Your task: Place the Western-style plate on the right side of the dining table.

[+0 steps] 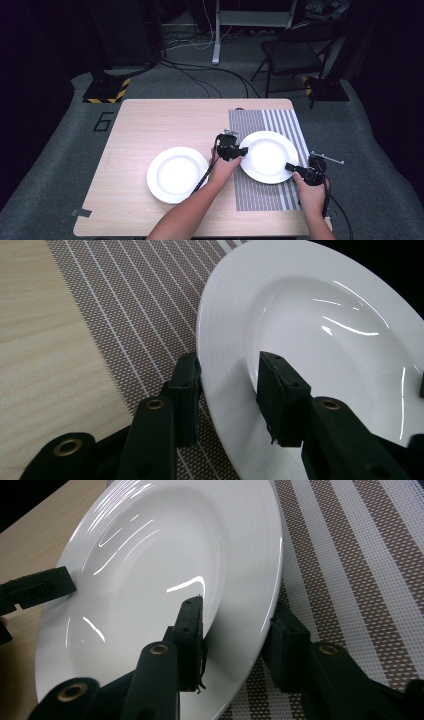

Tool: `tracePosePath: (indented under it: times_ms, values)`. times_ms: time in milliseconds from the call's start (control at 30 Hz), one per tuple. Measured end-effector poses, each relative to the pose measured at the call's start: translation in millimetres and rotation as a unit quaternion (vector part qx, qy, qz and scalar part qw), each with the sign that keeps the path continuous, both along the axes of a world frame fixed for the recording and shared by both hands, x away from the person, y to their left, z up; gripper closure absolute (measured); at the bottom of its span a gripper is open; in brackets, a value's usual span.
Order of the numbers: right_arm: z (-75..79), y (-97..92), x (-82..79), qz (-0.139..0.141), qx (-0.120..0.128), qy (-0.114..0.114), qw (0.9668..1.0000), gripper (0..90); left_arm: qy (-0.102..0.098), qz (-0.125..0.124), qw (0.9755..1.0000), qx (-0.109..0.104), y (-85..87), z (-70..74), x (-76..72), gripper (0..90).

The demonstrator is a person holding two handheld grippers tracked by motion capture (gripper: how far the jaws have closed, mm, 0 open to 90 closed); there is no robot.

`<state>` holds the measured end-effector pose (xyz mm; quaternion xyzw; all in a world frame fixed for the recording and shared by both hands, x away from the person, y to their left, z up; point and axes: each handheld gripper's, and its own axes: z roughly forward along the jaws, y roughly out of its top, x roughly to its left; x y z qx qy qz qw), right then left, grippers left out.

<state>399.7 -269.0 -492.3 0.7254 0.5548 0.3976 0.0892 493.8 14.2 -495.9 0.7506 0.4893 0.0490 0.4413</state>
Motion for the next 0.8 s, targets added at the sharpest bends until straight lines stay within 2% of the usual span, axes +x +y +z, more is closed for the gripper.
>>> tracePosePath:
  times_ms: [67,233,567,800]
  values:
    - [-0.5,-1.3,-0.2,0.004,-0.003,-0.006,1.0000,62.8,0.001,-0.001,1.0000,-0.001,-0.5,0.3,0.5,62.3]
    - [0.3,-4.0,1.0,-0.003,0.002,-0.002,1.0000,62.8,0.002,-0.001,1.0000,-0.007,-2.6,-0.5,1.3,62.2]
    - [-4.9,-9.4,4.6,-0.013,-0.008,0.005,0.9999,62.4,-0.003,-0.009,0.9999,0.007,-11.5,-3.2,2.6,62.1]
    - [-8.4,-9.0,6.7,-0.012,-0.035,0.004,0.9993,60.7,-0.005,-0.013,0.9996,0.023,-17.6,-8.6,1.5,59.9]
